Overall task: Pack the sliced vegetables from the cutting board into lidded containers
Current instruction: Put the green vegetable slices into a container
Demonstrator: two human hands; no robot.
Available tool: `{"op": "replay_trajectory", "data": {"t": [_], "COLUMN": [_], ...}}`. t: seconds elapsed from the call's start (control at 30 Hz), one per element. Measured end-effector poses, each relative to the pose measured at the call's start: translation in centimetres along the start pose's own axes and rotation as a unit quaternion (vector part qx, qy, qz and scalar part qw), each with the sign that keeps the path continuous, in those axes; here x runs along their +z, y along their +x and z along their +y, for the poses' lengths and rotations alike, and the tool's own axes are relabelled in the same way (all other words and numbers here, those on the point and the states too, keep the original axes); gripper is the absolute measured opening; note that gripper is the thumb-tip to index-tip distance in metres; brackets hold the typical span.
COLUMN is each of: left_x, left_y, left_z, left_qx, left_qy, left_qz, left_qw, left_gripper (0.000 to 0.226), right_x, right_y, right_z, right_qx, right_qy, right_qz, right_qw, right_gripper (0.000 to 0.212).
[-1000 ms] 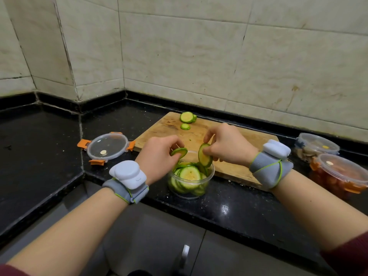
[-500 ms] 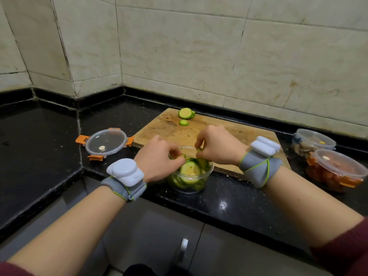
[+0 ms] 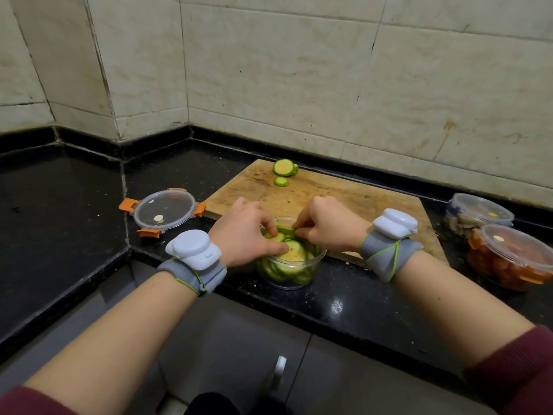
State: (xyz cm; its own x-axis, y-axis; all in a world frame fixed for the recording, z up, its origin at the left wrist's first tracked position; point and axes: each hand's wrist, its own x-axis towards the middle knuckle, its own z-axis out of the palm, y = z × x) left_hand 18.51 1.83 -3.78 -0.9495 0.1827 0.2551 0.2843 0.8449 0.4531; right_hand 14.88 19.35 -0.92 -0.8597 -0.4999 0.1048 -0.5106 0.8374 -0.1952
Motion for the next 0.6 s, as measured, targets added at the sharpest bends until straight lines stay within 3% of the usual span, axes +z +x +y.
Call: {"op": "replay_trajectory", "data": {"t": [0.27,0.6], "left_x": [0.7,-0.1], "left_y": [0.5,3.0], "left_z": [-0.8,-1.4], "left_qx": [0.037,0.056], "left_qy": [-0.036,0.004], "left_qz": [0.023,-0.068], "left_qw": [0.998,0.996], "left_gripper": [0.024,0.021], "right_x": [-0.4,-0.2], "right_y": [0.2,1.0], "right_z": [1.4,2.9], "right_qx": [-0.015,0.005], "right_qy": [0.004,0.102], "right_qz": [-0.061,-0.083], "right_qw": [0.998,0.991], "right_gripper": [0.023,0.021]}}
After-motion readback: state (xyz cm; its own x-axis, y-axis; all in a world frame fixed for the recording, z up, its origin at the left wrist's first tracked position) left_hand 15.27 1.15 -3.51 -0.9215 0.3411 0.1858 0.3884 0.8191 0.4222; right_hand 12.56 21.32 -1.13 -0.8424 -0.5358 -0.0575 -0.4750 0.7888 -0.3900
